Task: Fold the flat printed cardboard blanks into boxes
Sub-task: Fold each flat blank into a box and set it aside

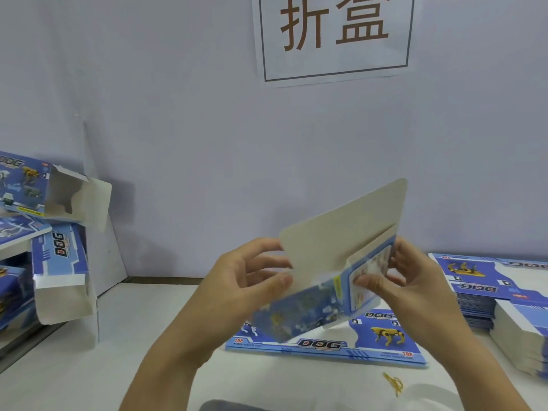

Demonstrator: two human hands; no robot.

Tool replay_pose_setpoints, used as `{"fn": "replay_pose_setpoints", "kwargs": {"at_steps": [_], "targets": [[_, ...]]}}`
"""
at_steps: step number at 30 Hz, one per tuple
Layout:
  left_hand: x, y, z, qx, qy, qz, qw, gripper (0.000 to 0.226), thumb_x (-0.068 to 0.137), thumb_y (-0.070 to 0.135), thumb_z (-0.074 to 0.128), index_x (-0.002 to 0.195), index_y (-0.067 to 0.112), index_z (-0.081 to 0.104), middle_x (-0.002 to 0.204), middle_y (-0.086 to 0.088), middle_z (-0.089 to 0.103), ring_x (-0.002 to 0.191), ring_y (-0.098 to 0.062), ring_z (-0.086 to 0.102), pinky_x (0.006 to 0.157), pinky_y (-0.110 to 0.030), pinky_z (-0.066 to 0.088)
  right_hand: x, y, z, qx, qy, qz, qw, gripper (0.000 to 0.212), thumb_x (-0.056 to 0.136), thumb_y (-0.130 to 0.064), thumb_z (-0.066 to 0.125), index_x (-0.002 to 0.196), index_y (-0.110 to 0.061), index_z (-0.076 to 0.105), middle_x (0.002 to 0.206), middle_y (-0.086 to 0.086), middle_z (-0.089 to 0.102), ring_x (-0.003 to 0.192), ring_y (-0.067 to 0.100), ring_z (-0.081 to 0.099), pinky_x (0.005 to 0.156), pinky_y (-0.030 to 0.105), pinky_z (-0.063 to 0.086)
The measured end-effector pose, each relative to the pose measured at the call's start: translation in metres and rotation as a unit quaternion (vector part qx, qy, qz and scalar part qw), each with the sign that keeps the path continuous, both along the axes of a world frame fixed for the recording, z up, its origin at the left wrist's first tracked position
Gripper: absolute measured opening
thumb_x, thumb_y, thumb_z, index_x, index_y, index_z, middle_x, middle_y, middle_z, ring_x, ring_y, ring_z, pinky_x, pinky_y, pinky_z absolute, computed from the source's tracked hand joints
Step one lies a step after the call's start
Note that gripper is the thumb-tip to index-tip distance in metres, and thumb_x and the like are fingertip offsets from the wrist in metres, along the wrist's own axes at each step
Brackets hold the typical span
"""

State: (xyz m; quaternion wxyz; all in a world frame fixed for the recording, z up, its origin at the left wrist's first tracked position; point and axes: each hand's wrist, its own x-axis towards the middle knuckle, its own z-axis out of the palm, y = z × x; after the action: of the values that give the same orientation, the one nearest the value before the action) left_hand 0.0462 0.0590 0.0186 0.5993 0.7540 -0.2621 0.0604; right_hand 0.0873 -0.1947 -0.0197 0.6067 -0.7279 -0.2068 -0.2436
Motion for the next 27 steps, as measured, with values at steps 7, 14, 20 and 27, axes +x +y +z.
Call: {"fn": "replay_pose_setpoints", "kwargs": {"at_steps": [7,14,20,27], "targets": [[0.008,0.008,-0.013,-0.027,0.007,-0.059,0.998,0.079,0.069,0.057,0.083,0.137,0.040,0.049,0.132,-0.003,0.065,0.119,-0.028,0.065,0.092,-0.040,0.057,-0.005,0.003,0.004,0.149,0.038,0.034,0.988,0.041,0.072,-0.039,0.069,0.111,-0.028,0.065,0.105,-0.003,0.075,0.099,0.018,0.071,0.078,0.035,0.057],[0.012,-0.007,-0.022,-0.034,-0.030,0.060,0.997,0.061,0.074,0.043,0.082,0.125,0.045,0.048,0.118,0.015,0.070,0.107,-0.012,0.070,0.087,-0.037,0.060,-0.011,0.010,0.006,0.132,0.070,0.113,0.982,0.046,0.075,-0.058,0.066,0.114,-0.035,0.062,0.109,-0.003,0.073,0.098,0.015,0.071,0.069,0.033,0.058],[0.014,-0.019,-0.027,-0.013,-0.007,0.017,1.000,0.085,0.074,0.023,0.087,0.138,0.042,0.034,0.122,0.017,0.068,0.108,-0.010,0.069,0.086,-0.024,0.058,-0.016,0.028,0.009,0.064,0.083,0.185,0.977,0.084,0.065,-0.077,0.071,0.137,-0.048,0.039,0.131,-0.012,0.064,0.116,0.015,0.066,0.084,0.025,0.057],[0.013,-0.044,-0.034,-0.030,0.005,-0.032,0.999,0.105,0.080,0.028,0.084,0.150,0.047,0.008,0.138,0.024,0.056,0.123,-0.004,0.059,0.099,-0.030,0.053,-0.023,0.045,0.011,0.045,0.099,0.195,0.975,0.130,0.049,-0.074,0.084,0.155,-0.035,0.019,0.134,-0.013,0.062,0.115,0.010,0.066,0.083,0.020,0.057]]}}
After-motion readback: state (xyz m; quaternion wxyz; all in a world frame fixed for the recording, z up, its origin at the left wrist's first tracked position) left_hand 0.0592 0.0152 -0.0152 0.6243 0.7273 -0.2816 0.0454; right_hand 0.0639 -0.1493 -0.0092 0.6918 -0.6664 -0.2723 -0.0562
